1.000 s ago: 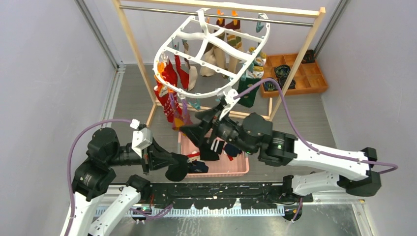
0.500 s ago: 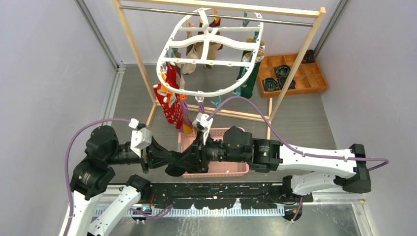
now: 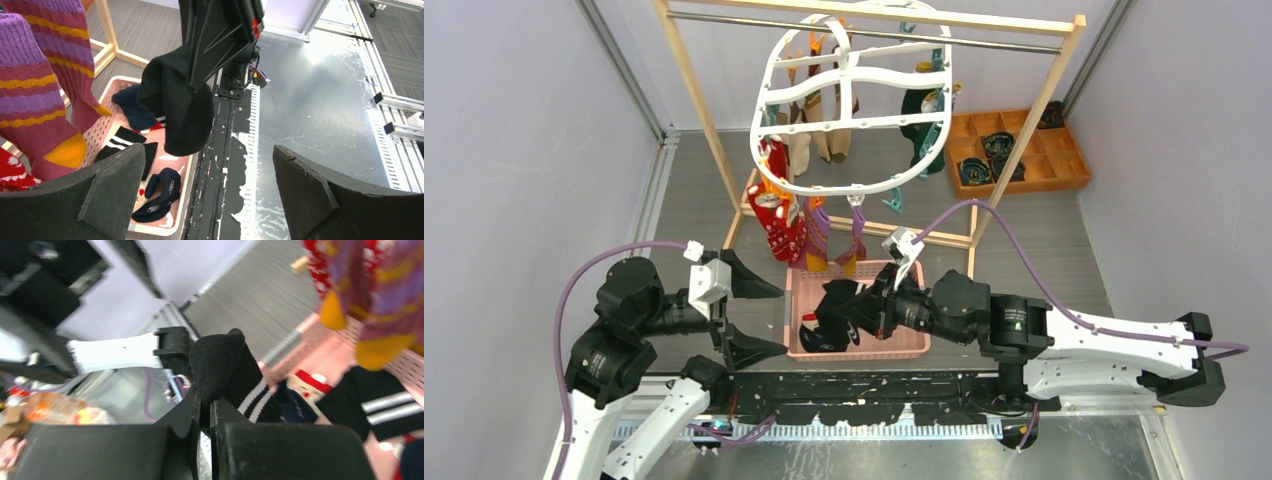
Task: Remove the socks clipped to the hanger
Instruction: Place the sock in the bin.
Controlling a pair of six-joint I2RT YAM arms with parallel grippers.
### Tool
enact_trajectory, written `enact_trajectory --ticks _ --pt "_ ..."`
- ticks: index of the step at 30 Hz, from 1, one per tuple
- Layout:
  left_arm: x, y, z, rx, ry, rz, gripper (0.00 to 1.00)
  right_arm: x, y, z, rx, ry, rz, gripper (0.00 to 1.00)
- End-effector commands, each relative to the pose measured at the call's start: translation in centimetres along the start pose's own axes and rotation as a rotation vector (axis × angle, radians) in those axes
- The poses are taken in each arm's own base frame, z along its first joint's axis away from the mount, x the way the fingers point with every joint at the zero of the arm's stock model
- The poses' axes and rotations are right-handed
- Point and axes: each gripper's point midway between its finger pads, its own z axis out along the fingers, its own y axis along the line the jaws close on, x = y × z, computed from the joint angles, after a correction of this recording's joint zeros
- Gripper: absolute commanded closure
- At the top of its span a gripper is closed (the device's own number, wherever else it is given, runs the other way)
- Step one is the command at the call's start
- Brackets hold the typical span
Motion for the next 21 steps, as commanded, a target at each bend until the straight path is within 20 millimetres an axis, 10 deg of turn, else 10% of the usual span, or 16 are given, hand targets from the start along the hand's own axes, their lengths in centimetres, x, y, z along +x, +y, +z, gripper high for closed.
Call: enact_trajectory --ticks 1,9,12,15,21 --pt "-1.4 0.0 -0.1 -0.008 -0.023 0.031 0.00 3.4 -7.9 -0.2 0.336 0.029 -0.021 0.99" --pt "-2.0 0.3 -0.3 -0.041 -0.035 0.029 0.00 8.3 -20.6 -1.2 0.797 0.039 -0.010 0.96" --pt "-2.1 0.2 -0.3 -0.045 -0.037 0.024 0.00 8.8 -23.6 -2.0 0.893 0.036 0.003 0.60" --pt "-2.1 0.2 -0.4 -0.050 -0.040 0.026 0.00 8.2 -24.4 -2.9 0.958 0.026 -0.014 0.33" --pt "-2.1 0.2 -0.4 -0.051 -0.041 0.029 0.00 4.9 -22.0 -3.6 0.862 -0.084 0.048 0.30"
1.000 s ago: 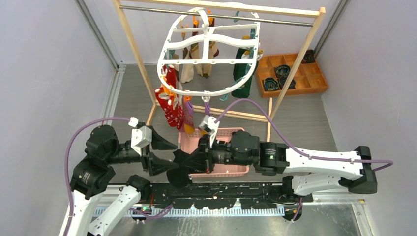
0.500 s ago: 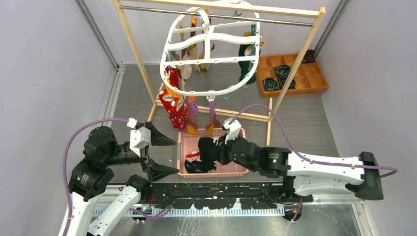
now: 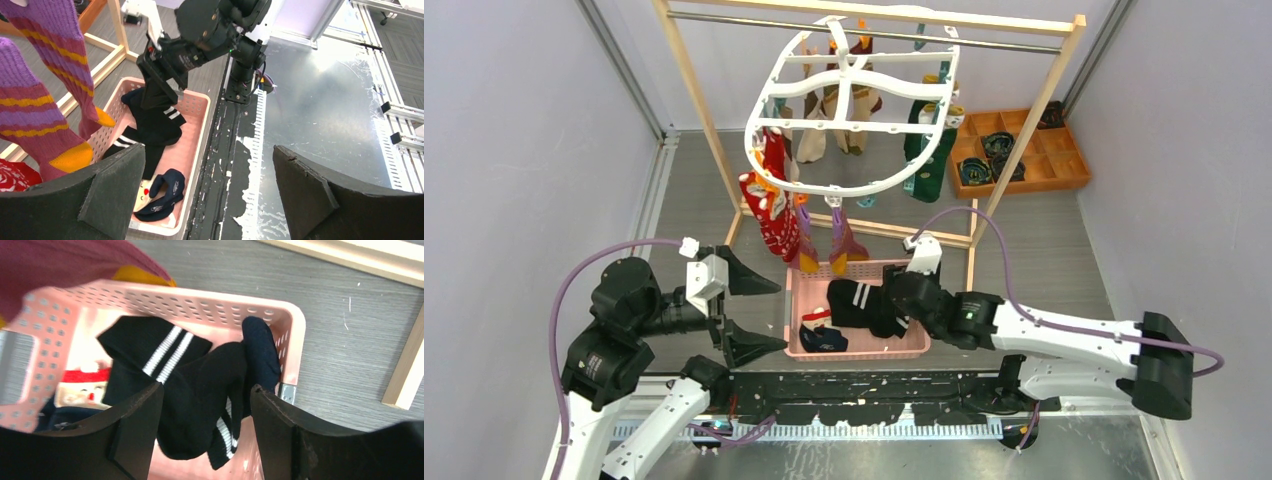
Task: Remove the socks clipped to the hanger
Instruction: Place the sock in the bin, then remove the sock from the hanger.
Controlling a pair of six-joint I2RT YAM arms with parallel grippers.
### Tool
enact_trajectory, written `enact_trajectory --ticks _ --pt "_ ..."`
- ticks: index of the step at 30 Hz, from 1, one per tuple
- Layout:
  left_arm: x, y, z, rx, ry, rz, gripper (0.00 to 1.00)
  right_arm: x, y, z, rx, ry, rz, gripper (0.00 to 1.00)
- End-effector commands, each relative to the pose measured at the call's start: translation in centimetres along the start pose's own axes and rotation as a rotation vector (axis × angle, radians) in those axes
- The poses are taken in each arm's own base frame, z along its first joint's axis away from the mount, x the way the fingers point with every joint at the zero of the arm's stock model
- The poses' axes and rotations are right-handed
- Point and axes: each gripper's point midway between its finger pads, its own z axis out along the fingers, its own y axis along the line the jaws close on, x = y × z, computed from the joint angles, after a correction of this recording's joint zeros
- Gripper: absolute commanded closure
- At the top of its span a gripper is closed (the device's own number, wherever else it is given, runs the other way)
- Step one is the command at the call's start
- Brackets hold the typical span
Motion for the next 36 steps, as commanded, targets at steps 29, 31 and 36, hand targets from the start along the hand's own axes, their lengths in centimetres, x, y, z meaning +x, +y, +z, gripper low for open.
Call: enact_trajectory --ticks 29,31,36 --pt "-0.5 -0.3 -1.1 -0.053 0.003 0.083 0.02 -18.7 17.3 -2.4 -0.267 -0.660 0.032 0.15" --pt "-0.5 -0.4 -1.3 -0.051 0.007 0.089 0.04 -19.1 17.3 -2.7 -0.271 -0.664 0.038 0.39" --pt "-0.4 -0.5 -1.3 -0.049 0.012 0.096 0.08 -19.8 16.7 -3.7 -0.264 -0.667 0.058 0.98"
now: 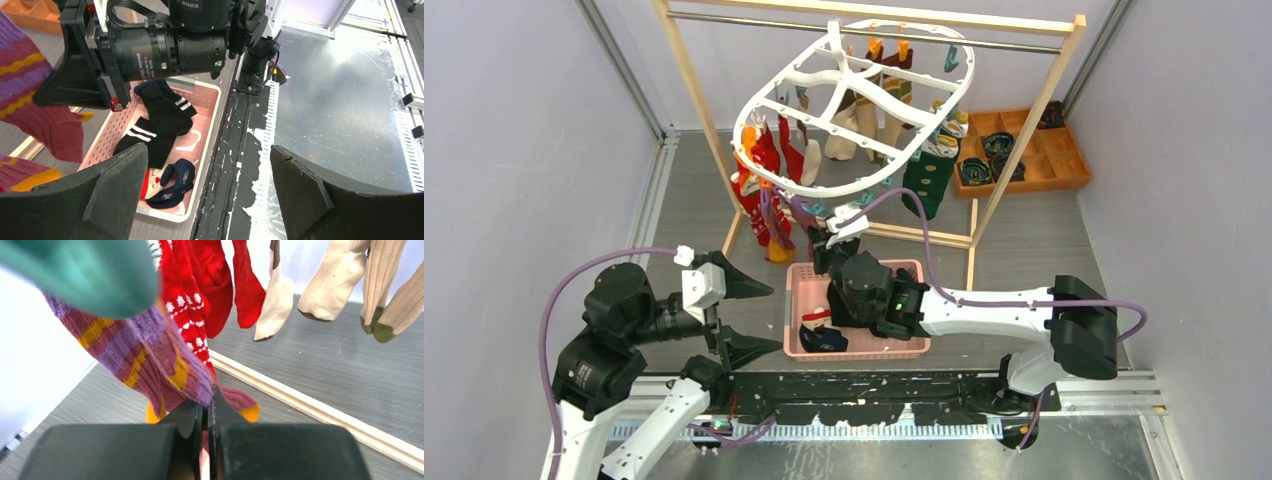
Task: Remove the socks clipped to the hanger
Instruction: Remove the sock from the hanger.
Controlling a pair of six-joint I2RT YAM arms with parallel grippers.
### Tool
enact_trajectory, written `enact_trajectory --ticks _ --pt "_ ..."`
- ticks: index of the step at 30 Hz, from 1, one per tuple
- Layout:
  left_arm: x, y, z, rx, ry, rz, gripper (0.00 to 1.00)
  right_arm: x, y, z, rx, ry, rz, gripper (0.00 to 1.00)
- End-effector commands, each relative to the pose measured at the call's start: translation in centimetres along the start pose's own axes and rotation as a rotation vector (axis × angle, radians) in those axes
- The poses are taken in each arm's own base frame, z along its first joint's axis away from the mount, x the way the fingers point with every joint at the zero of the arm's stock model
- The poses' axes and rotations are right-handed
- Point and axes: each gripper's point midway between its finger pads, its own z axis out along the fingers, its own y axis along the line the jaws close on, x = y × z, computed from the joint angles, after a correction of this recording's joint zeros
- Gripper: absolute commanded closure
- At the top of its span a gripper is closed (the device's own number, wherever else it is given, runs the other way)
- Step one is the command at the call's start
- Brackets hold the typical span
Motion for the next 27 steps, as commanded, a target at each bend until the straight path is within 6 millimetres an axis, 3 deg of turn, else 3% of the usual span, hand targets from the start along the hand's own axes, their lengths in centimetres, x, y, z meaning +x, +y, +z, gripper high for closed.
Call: enact_trajectory --ticks 1,7,11,14,19,27 --pt "-0.8 -0.5 -0.5 0.001 -0.014 0.043 0.08 -5.4 -0.1 -0.8 0.028 -0.106 0.109 0.99" --pt "-0.3 0.2 -0.3 -0.023 0.001 0.029 0.10 -6.8 1.1 -3.3 -0.085 -0.087 0.145 0.99" --pt "-0.2 1.1 0.1 -0.059 0.004 -0.018 0.10 -7.2 3.5 -5.2 -0.222 -0.031 0.189 0.99" --pt "-0.2 2.0 0.2 -0.103 0.011 -0.046 0.01 -7.2 5.6 -7.4 -0.344 0.021 0.227 0.99" --pt "0.2 3.5 0.5 -0.161 0.022 -0.057 0.00 -7.3 7.6 -10.8 -0.522 0.107 0.334 0.99" --pt "0.2 3.5 1.6 -0.092 0.021 -0.071 0.00 -8.1 9.8 -14.8 -0.746 0.191 0.438 0.99"
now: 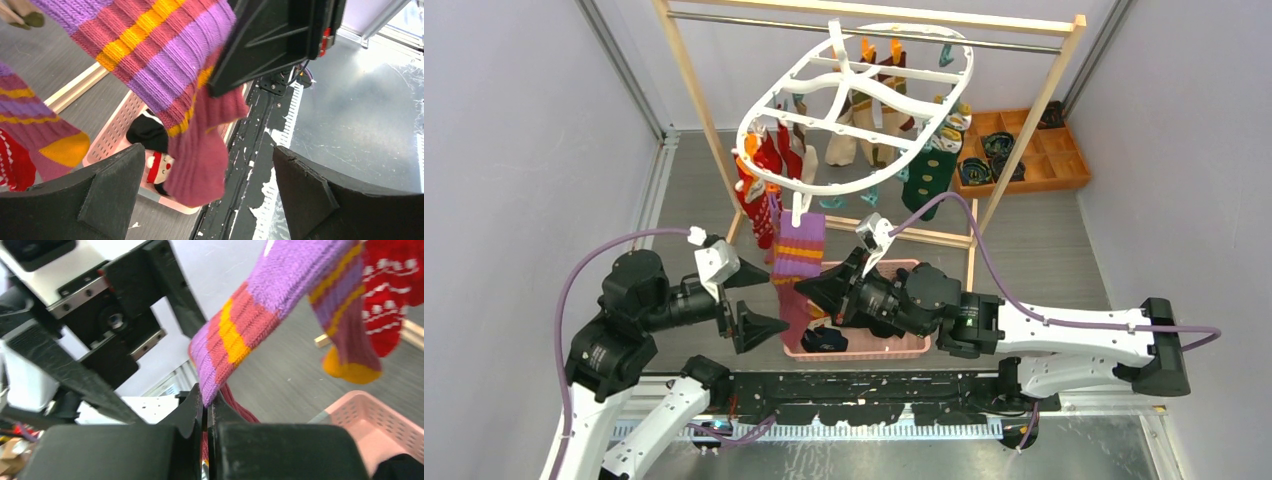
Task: Remove the socks clipped to the hanger
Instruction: Remove the sock from the hanger.
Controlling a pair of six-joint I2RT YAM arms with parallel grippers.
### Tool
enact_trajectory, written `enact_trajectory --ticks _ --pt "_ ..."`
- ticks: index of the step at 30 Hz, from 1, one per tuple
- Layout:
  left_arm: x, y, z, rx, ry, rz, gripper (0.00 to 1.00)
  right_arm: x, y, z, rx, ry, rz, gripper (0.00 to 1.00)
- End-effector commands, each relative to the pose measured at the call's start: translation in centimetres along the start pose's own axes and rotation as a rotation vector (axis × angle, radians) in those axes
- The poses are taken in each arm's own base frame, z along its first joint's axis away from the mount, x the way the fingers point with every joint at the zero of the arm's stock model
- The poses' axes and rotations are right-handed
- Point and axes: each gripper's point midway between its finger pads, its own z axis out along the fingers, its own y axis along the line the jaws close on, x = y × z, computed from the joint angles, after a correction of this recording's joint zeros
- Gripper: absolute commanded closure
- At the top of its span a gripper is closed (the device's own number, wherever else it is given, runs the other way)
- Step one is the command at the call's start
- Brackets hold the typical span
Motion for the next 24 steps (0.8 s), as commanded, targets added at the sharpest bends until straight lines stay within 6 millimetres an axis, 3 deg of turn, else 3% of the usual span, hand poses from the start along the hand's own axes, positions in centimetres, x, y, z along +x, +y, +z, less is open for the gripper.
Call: enact_trajectory --ticks 1,5,15,21,24 --pt "-1.3 -0.5 0.9 0.076 -0.033 0.015 0.00 -0.3 3.5 -1.5 -0.166 0.042 0.099 0.99" --pt "-1.5 -2.1 1.2 0.196 -0.025 -0.021 0.02 -0.5 4.4 -2.1 -0.211 0.053 0.128 0.99" --pt "-1.6 -1.4 2.5 0.250 -0.015 0.009 0.11 -0.8 5.3 -3.3 -0.269 0.052 0.187 0.99" --pt "-2.2 -2.3 2.7 0.323 -0.042 -0.018 0.10 -1.5 5.7 -3.5 -0.278 0.042 0.209 0.99" --pt "-2.1 -2.3 2.8 0.331 -0.044 -0.016 0.15 -1.7 5.9 -3.3 -0.281 0.039 0.220 0.99"
